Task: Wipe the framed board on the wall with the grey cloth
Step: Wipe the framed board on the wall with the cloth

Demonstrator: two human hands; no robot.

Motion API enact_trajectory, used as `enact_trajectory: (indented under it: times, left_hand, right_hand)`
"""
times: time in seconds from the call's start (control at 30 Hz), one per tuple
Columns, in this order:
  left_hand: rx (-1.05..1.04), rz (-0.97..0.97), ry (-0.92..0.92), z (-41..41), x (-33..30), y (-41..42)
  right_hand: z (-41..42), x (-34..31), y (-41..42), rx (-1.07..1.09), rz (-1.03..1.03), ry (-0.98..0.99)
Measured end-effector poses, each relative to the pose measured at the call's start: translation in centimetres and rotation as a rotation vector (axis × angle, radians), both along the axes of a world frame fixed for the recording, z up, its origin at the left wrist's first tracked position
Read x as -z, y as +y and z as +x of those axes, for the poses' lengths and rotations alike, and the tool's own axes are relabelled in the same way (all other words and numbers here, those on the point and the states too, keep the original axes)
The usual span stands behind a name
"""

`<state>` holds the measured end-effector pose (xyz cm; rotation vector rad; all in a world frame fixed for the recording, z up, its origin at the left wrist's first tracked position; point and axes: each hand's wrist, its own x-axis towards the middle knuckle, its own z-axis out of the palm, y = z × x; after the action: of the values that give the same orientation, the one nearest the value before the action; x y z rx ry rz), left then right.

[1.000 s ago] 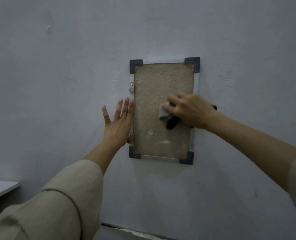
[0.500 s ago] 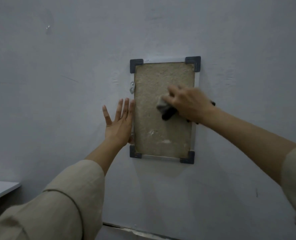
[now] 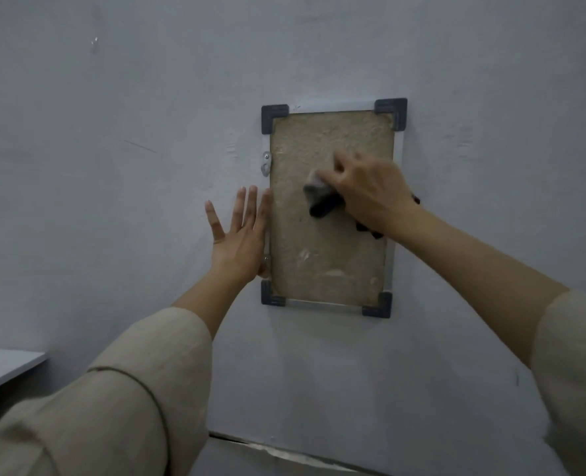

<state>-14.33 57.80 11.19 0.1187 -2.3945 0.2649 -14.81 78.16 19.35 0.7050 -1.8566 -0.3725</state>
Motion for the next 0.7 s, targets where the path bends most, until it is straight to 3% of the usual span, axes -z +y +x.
enact_trajectory:
  times: [0.1,0.27,0.33,0.5,0.7]
  left_hand:
    - [0.002,0.005,0.0,0.0,0.0,0.0]
    - [0.003,0.027,0.001,0.0,0.0,0.0]
    - [0.01,0.029,0.003,-0.1,0.0,-0.1]
    - [0.018,0.047,-0.001,-0.1,0.3,-0.5]
    - [0.003,0.054,0.0,0.0,0.3,-0.4]
  right_hand:
    - [0.3,0.4,-0.7,-0.012,-0.091,-0.042]
    - [0.7,5.7,-1.7,-0.073,0.371,-0.103]
    - [0.3,3.9,-1.6,-0.088,0.325,-0.071]
    - [-0.4,0.0,-1.9,-0.054,-0.033,-0.003]
    - [0.3,4.1,-2.7,-0.067,0.482,-0.079]
